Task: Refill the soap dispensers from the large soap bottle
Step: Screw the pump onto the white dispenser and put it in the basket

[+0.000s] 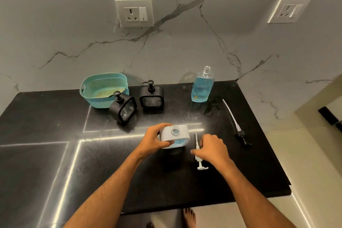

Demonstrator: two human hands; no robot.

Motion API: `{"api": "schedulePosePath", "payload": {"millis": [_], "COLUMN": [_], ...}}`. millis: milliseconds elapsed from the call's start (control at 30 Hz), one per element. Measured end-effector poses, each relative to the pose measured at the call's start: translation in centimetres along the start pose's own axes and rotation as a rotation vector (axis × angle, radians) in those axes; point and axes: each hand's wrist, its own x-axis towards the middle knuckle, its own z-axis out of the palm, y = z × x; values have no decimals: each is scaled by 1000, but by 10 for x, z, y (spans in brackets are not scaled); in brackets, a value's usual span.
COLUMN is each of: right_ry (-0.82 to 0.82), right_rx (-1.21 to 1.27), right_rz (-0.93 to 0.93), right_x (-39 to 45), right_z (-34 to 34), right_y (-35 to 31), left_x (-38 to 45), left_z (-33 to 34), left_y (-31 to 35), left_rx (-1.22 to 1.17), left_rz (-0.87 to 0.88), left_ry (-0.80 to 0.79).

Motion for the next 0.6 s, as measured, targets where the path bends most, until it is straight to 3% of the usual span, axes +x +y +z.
{"api": "schedulePosePath", "payload": {"millis": [167, 333, 600], "right_ry": [-14, 47, 469], "right_rx": [-69, 45, 287], "right_rz": [11, 38, -126], "right_x": [-21, -28, -42], "right_z": [16, 19, -46], "right_y": [-4, -5, -15], "left_x": [-7, -13, -14], "left_z": [5, 6, 2], "left_y": [0, 0, -3], "left_rx": [6, 8, 11], "left_rz": [14, 12, -18], "left_ry": [-6, -14, -26]}}
